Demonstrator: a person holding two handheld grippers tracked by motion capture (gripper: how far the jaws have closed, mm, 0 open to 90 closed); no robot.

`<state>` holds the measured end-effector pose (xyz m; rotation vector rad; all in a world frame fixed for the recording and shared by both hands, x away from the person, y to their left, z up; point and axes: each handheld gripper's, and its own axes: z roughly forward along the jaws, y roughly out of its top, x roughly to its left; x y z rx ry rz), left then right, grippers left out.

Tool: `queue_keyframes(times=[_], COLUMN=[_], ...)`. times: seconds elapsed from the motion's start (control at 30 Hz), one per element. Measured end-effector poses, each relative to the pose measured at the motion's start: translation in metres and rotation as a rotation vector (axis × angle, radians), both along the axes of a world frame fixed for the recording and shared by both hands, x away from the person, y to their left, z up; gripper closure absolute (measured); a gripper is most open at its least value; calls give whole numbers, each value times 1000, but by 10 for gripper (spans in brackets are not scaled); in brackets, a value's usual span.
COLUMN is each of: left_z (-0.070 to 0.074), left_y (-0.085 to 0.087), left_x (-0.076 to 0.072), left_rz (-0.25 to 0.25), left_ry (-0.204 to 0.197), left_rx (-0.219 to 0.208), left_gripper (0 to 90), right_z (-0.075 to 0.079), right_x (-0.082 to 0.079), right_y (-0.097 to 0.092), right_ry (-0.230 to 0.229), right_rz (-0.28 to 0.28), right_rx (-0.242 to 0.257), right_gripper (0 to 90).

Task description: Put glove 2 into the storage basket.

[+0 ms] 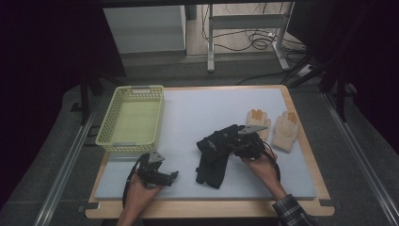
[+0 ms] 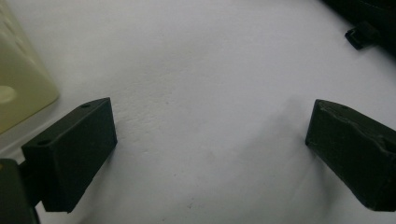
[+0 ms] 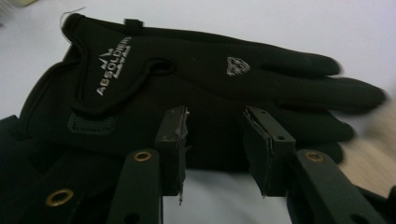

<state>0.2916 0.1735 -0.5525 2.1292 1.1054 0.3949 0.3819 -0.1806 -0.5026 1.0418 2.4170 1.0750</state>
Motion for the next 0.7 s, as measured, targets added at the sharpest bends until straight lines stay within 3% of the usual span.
queue_keyframes(times=[0.13,0.2,0.27,0.33,0.37,0.4,0.47,0.5,0.53,0.57,0.6,0.7], left_z=[0,0,0,0,0,0,0,0,0,0,0,0], left_y=[0,0,0,0,0,0,0,0,0,0,0,0], left_x=[0,0,0,0,0,0,0,0,0,0,0,0], left_rz=[0,1,1,0,0,0,1,1,1,1,1,1], left_ry=[0,-1,-2,-1,-1,-1,-1,-1,-1,-1,-1,0], left_rx=[0,-1,-1,0,0,2,1,1,1,1,1,1], left_gripper=[23,23,23,23,23,23,23,23,23,23,23,23], right_z=[11,15,9,-2,-2,-15,-19,-19,-18,-18,-17,-10], right_x=[8,17,32,36,36,35,33,33,29,29,26,24], right_y=[0,7,23,34,34,40,39,39,39,39,40,38], right_ry=[-26,-21,58,118,118,116,121,121,94,94,46,9], right_rz=[-35,-48,-66,-75,-75,-87,-98,-98,-99,-99,-91,-65], right_rx=[31,41,42,-5,-5,-30,25,25,14,14,-16,-21], right_gripper=[569,509,380,363,363,462,582,582,698,698,815,867])
